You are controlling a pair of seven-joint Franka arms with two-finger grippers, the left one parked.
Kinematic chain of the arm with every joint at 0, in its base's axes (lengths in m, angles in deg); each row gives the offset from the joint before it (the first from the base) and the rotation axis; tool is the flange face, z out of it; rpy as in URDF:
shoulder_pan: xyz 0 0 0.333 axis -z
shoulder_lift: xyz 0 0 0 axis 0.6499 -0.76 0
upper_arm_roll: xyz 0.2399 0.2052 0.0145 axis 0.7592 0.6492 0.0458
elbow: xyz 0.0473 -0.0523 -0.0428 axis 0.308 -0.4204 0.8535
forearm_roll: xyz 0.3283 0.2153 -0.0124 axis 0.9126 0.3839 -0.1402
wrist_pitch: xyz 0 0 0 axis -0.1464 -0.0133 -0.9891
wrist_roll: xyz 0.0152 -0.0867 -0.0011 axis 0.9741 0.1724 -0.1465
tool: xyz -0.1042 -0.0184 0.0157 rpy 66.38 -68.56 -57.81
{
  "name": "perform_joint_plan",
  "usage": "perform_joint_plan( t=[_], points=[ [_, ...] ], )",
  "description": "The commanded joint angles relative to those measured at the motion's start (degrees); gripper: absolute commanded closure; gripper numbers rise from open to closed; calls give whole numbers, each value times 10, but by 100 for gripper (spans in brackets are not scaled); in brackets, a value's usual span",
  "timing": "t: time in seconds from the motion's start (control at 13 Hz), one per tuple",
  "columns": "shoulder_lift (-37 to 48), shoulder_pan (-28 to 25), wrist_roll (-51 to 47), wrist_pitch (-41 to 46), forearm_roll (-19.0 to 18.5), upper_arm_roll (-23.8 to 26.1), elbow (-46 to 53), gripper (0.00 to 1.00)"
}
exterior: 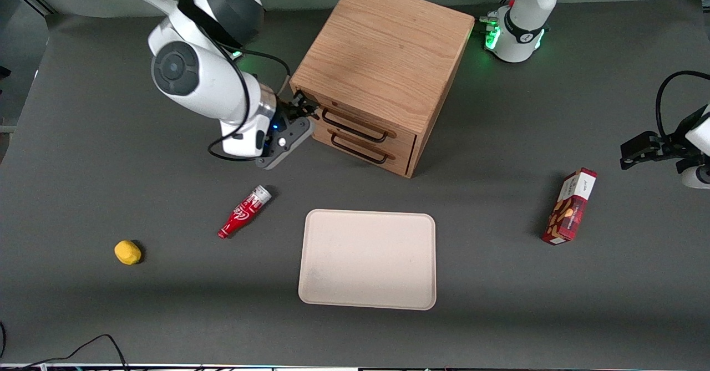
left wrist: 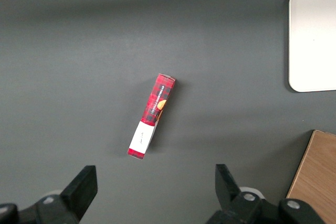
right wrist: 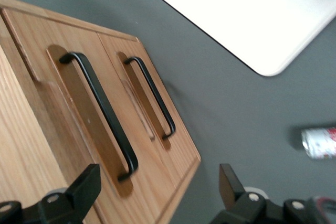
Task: Open upper drawer
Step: 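Move the right gripper toward the upper drawer's black handle, then hook the right gripper onto the upper drawer's black handle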
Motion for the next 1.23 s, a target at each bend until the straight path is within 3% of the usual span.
perform_joint_plan(
  t=[0.0,0.38,1.15],
  points=[
    [-37,4,-18,-42,33,32,3,0],
    [-62,4,-18,-105,37,61,-33,0],
    [-62,11,1,-161,37,71,-90,0]
  ],
)
